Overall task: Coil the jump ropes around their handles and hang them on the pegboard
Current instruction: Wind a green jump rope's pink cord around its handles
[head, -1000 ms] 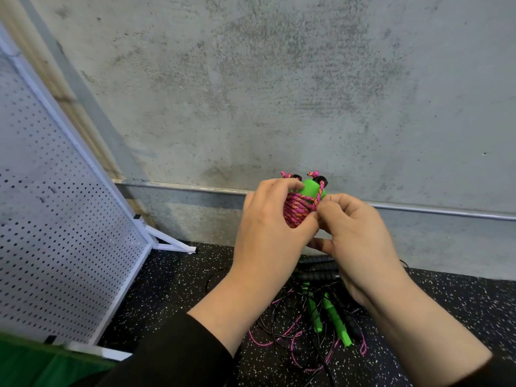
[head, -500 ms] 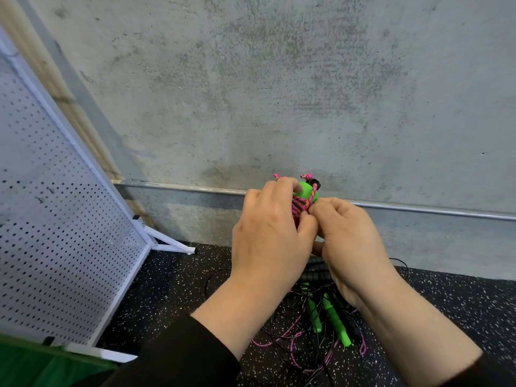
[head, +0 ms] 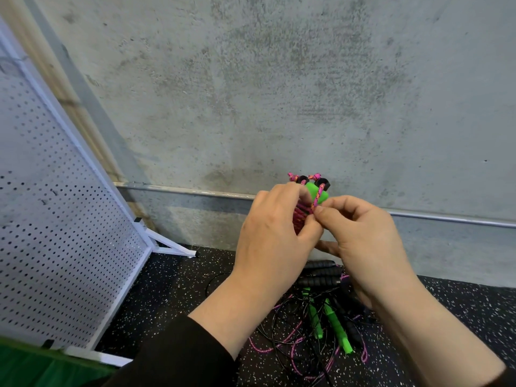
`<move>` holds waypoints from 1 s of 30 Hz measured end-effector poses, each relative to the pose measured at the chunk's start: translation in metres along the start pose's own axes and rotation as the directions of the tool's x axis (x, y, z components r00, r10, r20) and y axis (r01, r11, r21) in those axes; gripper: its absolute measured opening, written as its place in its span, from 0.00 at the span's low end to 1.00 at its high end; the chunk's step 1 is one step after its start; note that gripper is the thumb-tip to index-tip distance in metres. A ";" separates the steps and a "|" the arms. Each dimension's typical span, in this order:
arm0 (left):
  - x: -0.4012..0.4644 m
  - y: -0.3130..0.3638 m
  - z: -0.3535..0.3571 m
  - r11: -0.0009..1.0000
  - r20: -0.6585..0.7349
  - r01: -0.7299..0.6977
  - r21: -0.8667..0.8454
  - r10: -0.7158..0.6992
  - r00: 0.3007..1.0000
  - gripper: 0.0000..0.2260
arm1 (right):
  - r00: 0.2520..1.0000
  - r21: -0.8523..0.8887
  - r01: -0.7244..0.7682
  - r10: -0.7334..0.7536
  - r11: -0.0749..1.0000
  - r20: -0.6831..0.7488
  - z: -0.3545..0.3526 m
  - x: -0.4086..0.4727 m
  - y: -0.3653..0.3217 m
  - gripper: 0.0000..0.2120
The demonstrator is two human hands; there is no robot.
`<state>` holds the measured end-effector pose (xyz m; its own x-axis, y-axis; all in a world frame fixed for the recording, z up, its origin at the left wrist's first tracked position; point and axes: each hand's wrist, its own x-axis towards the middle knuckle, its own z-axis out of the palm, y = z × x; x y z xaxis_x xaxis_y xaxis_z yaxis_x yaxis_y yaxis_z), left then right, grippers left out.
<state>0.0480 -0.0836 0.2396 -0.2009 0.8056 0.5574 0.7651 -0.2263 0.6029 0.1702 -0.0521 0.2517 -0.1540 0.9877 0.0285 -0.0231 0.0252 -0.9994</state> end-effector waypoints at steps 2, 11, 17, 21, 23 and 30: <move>0.000 0.003 -0.002 0.993 0.035 0.052 -0.105 -0.049 0.998 0.06 | 0.999 -0.120 0.030 -0.035 0.992 -0.033 -0.001 0.004 0.001 0.02; 0.005 0.002 -0.004 0.853 0.111 0.361 -0.376 -0.345 0.932 0.07 | 0.950 -0.584 0.287 -0.302 0.759 0.074 0.001 0.004 0.009 0.05; 0.010 0.000 -0.009 0.912 0.152 0.336 -0.236 -0.306 0.940 0.13 | 0.941 -0.590 0.328 -0.307 0.737 0.139 0.003 0.003 0.016 0.04; 0.012 -0.002 -0.012 0.935 0.152 0.289 -0.205 -0.261 0.953 0.15 | 0.956 -0.576 0.291 -0.262 0.764 0.135 0.004 0.001 0.016 0.04; 0.012 -0.004 -0.012 0.941 0.147 0.259 -0.218 -0.231 0.962 0.14 | 0.974 -0.542 0.224 -0.211 0.810 0.087 0.003 0.004 0.017 0.04; 0.000 -0.012 -0.009 0.963 0.325 0.252 -0.096 -0.209 0.922 0.44 | 0.999 0.040 -0.027 0.029 0.999 -0.030 0.001 0.011 -0.002 0.08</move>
<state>0.0336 -0.0857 0.2370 -0.1466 0.9683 0.2023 0.6268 -0.0673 0.7762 0.1679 -0.0415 0.2544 -0.1250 0.9922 -0.0007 -0.0588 -0.0081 -0.9982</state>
